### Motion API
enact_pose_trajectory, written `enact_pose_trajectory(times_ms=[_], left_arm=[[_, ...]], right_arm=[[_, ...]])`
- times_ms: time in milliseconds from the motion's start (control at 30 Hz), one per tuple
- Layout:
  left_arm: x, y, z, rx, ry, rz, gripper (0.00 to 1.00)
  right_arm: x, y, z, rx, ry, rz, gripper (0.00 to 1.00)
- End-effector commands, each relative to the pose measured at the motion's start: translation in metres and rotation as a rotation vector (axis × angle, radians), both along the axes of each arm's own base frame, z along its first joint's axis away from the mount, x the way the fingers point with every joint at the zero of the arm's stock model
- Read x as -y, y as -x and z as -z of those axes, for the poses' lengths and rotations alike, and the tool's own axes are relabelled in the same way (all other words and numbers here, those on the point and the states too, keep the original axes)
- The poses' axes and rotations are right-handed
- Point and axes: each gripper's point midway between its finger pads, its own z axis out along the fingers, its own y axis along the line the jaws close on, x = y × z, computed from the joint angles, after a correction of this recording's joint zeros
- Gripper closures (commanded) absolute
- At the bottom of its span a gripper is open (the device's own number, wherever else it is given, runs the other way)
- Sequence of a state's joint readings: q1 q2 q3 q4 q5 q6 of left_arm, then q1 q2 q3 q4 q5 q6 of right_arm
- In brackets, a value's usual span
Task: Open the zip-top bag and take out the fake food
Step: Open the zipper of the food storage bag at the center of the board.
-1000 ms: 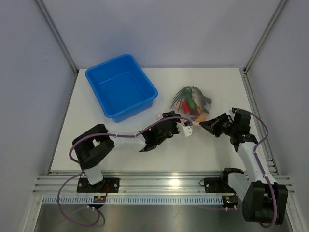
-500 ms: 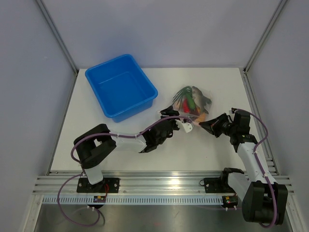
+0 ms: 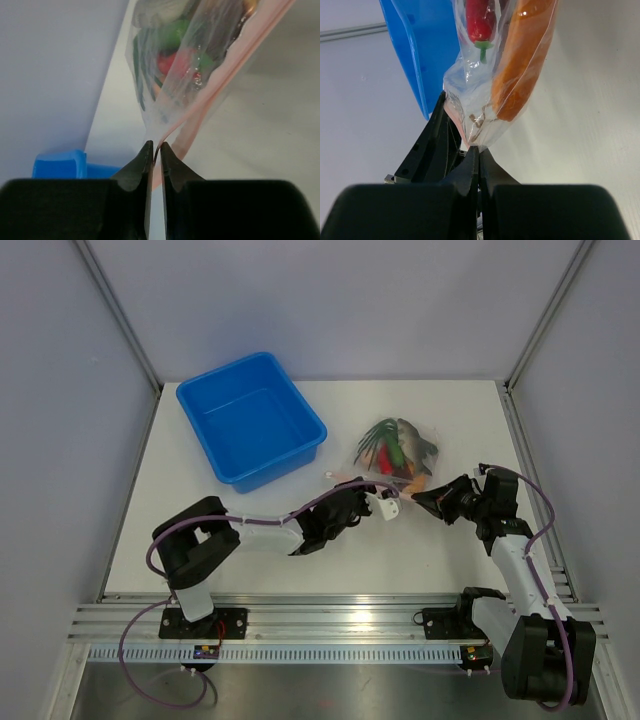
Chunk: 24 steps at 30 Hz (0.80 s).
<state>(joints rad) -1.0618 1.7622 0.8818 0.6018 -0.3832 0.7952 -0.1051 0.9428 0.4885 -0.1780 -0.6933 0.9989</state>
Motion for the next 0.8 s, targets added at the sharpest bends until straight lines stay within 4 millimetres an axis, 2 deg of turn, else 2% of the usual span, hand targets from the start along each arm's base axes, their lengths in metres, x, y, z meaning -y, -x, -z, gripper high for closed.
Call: enact_pose_trajectory(times_ms=[0,100,200,233,267,333,367,400,467,600,767], left_arm=[[0.02,0.007,-0.039,-0.05,0.11,0.067,0.89],[0.027,0.011,-0.039,-0.143,0.114,0.074,1.0],[0.028,0.009,-0.042,-0.196,0.145,0.057,1.0],[0.028,0.009,-0.042,-0.217,0.159,0.05,1.0],[0.027,0.01,-0.039,-0.239,0.156,0.041,1.0],[0.03,0.008,-0.047,-0.283,0.209,0.025,1.0],[0.027,0.005,-0.046,-0.317,0.211,0.016,1.0],[0.028,0.001,-0.055,-0.333,0.247,0.005,1.0],[0.027,-0.001,-0.053,-0.439,0.292,0.01,1.0],[0.023,-0.006,-0.061,-0.511,0.377,0.001,1.0],[0.019,-0.007,-0.07,-0.545,0.446,-0.01,1.0]], right_arm=[[0.0,-0.003,-0.01,0.05,-0.004,-0.005,1.0],[0.002,-0.003,-0.011,0.057,0.009,0.009,1.0],[0.006,-0.003,-0.011,0.075,0.045,0.023,0.88],[0.007,-0.003,-0.016,0.1,0.06,0.026,0.83],[0.009,-0.002,-0.016,0.098,0.074,0.033,0.68],[0.017,0.001,-0.023,0.131,0.128,0.07,0.54],[0.02,0.002,-0.026,0.145,0.15,0.085,0.42],[0.025,0.001,-0.031,0.171,0.183,0.11,0.35],[0.03,0.007,-0.045,0.24,0.219,0.142,0.23],[0.035,0.016,-0.06,0.322,0.233,0.198,0.19],[0.032,0.016,-0.057,0.306,0.229,0.173,0.2]])
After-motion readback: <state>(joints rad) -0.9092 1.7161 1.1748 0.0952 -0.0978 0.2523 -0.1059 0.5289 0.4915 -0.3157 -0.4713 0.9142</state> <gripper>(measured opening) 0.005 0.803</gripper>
